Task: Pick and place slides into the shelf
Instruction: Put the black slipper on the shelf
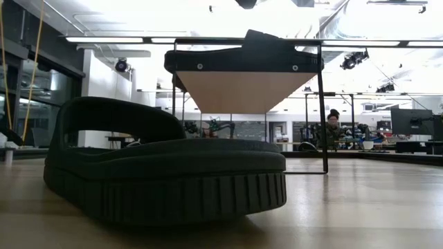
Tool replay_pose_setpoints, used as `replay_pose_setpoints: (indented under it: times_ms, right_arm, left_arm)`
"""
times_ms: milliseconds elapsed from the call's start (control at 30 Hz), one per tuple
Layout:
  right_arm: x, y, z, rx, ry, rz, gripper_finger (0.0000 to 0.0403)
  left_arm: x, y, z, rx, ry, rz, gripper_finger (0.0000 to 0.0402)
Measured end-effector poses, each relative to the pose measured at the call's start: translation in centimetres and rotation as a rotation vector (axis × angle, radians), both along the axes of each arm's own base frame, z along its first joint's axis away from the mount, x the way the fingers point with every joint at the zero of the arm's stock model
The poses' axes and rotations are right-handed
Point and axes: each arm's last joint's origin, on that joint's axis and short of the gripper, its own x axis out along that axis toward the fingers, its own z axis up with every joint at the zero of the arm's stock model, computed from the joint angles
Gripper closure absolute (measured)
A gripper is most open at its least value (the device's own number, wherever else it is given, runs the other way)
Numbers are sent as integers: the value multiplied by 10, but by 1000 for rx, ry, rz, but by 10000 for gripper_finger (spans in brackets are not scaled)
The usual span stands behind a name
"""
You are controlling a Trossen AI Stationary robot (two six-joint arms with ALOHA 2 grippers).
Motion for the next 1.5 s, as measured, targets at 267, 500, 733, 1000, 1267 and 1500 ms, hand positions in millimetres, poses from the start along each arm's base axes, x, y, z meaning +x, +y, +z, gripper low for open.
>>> replay_pose_setpoints:
  times_ms: [267,500,733,1000,1267,1500]
  right_arm:
    - [1,0,2,-39,-53,1,330]
    - [2,-2,3,-80,-80,-17,315]
    - [1,-8,6,-171,-126,-101,256]
    - [-19,-25,38,-257,-232,-238,199]
    - [-57,-34,73,-337,-300,-377,192]
    - [-85,-42,88,-374,-276,-482,192]
  left_arm:
    - [0,1,0,10,-11,40,338]
    - [0,2,1,13,-14,55,347]
    - [0,3,1,17,-24,87,340]
    - [9,23,10,-17,-56,200,346]
    - [16,57,25,-85,-63,237,350]
    - [27,93,38,-147,-75,253,348]
